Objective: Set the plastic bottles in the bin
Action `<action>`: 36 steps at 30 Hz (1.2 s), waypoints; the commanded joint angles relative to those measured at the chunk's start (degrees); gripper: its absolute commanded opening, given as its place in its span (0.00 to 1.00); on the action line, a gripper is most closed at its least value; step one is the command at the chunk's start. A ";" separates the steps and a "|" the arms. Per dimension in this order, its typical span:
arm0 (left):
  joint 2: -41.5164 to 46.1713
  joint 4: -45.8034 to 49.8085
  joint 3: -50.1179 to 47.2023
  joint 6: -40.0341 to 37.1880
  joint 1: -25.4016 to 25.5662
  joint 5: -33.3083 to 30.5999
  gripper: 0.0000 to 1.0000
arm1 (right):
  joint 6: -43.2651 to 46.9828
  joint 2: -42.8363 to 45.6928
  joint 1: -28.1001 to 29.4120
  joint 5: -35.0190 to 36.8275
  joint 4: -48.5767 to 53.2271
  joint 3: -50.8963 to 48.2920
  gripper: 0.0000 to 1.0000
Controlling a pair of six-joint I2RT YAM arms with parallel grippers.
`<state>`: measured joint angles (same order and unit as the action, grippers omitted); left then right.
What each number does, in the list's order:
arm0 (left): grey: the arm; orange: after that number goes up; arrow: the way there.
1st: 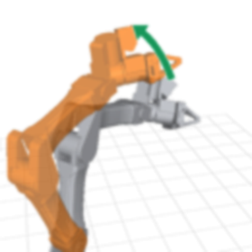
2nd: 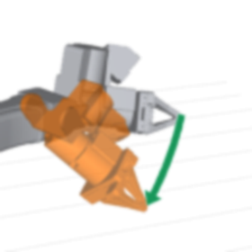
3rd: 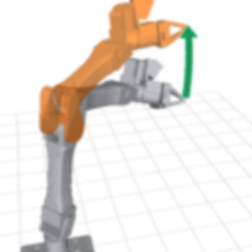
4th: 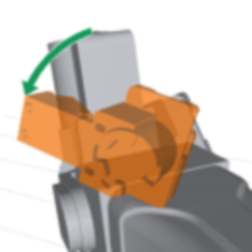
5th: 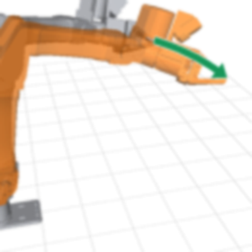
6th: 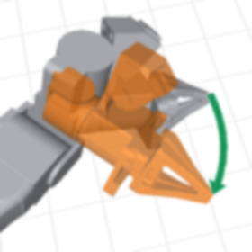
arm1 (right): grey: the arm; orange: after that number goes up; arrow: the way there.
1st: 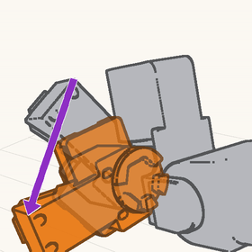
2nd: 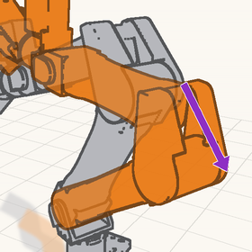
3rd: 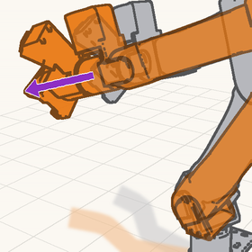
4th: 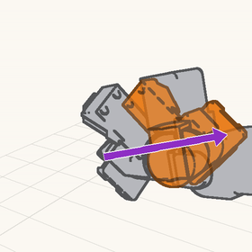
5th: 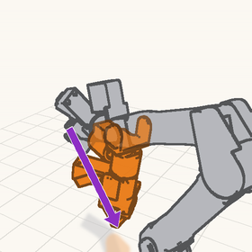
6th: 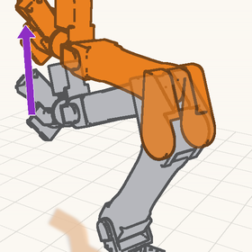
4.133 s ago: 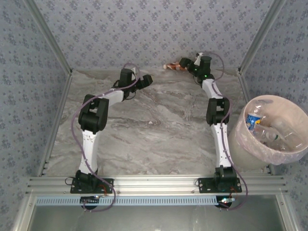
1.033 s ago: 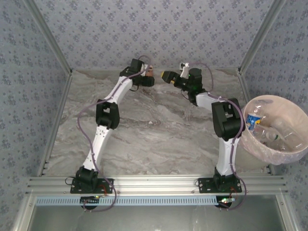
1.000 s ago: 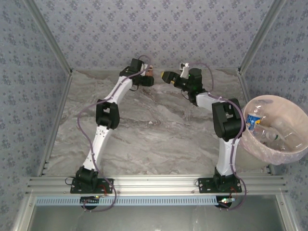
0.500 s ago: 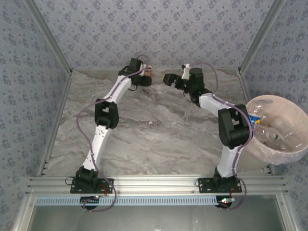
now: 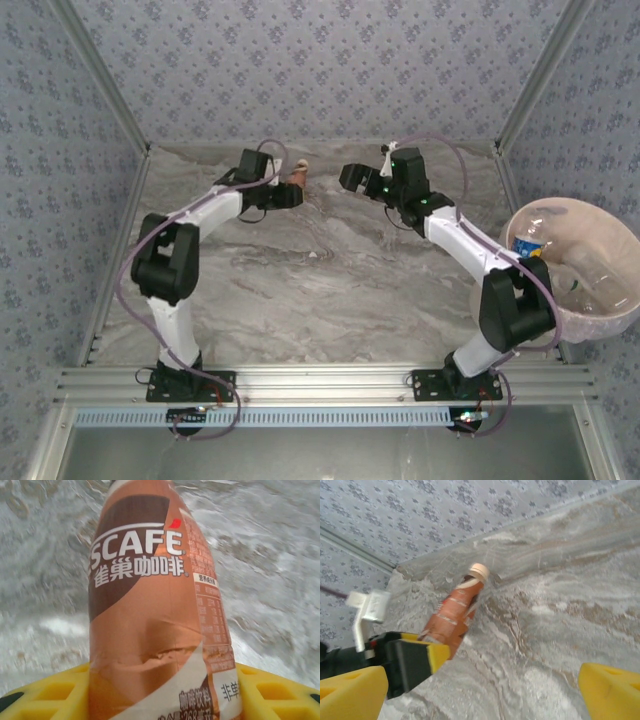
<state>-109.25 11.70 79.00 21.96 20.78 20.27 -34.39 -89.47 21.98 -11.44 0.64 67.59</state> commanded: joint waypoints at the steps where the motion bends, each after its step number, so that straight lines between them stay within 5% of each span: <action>1: 8.87 -13.43 -7.84 5.00 0.32 7.87 0.52 | -4.24 3.92 0.24 1.59 3.38 -1.48 1.00; 7: 18.33 -28.06 -17.77 12.60 0.41 17.62 0.52 | -10.49 8.14 0.82 -1.23 -2.35 -3.11 1.00; 14: 19.37 -44.20 -20.02 21.33 1.78 26.85 0.52 | -15.59 9.35 1.36 -4.07 -11.65 -2.79 0.99; 23: 17.93 -47.09 -17.48 21.52 7.01 33.06 0.52 | -17.19 5.39 1.10 -7.21 -10.80 3.19 0.94; 28: 17.46 -46.22 -16.26 20.53 8.74 33.68 0.52 | -17.82 4.53 0.11 -9.10 -11.63 4.54 0.81; 36: 16.42 -45.07 -14.84 19.84 9.45 33.84 0.53 | -15.65 8.03 -0.77 -9.51 -11.50 1.40 0.43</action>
<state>-92.20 -31.77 62.24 42.65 29.78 52.80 -52.60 -84.07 21.56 -20.43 -10.98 69.60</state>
